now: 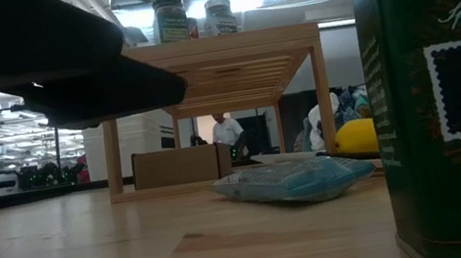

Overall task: Shelf spices
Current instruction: Put the black and green seasoning bottle on the shelf

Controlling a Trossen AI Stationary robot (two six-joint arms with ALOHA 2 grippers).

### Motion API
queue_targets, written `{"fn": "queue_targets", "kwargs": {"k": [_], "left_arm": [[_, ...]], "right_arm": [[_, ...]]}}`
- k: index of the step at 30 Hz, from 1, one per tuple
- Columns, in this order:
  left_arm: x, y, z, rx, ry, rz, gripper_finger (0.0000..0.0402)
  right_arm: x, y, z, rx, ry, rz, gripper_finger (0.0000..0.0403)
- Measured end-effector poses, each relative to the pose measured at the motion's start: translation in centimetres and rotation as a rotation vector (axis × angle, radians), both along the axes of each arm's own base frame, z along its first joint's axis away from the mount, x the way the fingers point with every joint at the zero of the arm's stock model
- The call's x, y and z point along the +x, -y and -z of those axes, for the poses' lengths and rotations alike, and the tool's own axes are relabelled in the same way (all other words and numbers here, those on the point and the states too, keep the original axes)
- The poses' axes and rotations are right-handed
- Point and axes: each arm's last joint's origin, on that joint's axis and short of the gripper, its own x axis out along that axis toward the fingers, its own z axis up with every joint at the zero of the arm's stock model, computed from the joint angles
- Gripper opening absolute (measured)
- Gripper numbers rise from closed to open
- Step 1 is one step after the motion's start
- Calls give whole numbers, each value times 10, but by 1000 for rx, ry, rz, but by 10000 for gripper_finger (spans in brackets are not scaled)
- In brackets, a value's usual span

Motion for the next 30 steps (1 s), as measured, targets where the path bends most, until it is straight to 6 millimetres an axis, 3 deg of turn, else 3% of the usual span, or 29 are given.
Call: {"fn": "queue_targets", "kwargs": {"k": [13,20,30], "left_arm": [[-1,1,0,-12,-4,1,260],[-2,2,0,-21,-6,-1,260],[-2,2,0,-18,-5,0,260]], "right_arm": [[-1,4,4,-45,-13,86,379],[-1,5,21,-56,-26,117,379],[-1,4,21,-28,-35,106,379]]}}
